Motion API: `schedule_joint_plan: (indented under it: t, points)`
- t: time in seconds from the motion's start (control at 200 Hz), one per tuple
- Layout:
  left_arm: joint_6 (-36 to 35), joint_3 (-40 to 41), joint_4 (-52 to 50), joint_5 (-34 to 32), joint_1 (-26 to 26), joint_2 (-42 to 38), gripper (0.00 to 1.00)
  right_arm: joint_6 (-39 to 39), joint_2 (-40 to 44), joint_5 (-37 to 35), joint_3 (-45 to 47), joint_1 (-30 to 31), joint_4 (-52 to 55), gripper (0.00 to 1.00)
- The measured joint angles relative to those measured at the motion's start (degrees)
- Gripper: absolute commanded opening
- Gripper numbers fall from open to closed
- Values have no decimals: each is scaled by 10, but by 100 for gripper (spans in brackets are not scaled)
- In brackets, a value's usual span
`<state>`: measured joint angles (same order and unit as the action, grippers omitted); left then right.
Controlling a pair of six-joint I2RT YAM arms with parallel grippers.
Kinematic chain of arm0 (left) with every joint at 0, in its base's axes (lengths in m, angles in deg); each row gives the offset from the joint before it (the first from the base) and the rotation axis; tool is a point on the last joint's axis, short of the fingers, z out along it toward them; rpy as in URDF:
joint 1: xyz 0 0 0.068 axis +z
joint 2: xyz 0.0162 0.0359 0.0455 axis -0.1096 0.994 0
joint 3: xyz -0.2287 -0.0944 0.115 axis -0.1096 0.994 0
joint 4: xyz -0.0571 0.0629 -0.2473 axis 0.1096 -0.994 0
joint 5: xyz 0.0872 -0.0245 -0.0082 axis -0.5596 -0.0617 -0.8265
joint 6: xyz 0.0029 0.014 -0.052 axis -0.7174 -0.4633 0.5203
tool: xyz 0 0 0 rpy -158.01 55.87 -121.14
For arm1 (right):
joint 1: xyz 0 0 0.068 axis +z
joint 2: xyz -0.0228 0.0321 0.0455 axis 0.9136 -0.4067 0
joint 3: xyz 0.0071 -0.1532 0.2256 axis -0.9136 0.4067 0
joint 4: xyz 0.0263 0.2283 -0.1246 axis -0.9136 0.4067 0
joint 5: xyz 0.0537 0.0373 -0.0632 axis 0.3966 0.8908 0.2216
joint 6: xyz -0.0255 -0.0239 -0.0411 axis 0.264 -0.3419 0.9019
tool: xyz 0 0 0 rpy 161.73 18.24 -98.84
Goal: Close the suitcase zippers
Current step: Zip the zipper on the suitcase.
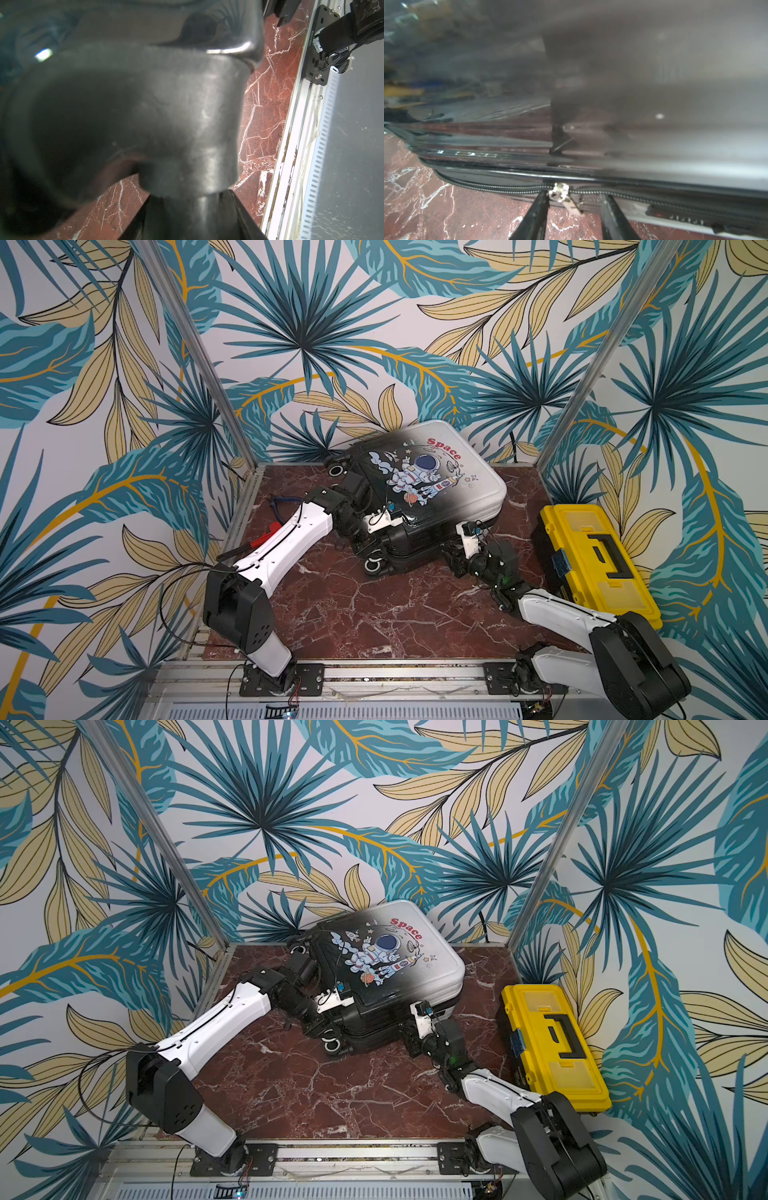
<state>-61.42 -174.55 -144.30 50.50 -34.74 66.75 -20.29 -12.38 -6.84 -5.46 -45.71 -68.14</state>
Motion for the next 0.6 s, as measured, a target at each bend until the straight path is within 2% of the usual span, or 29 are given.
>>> schedule_joint_plan:
  t: [0.426, 0.601]
  points:
    - [-5, 0, 3, 0, 0, -8, 36, -43, -17, 62, 4, -22, -21, 33]
    - [-6, -1, 2, 1, 0, -8, 36, -61, -31, 85, 5, -28, -38, 26]
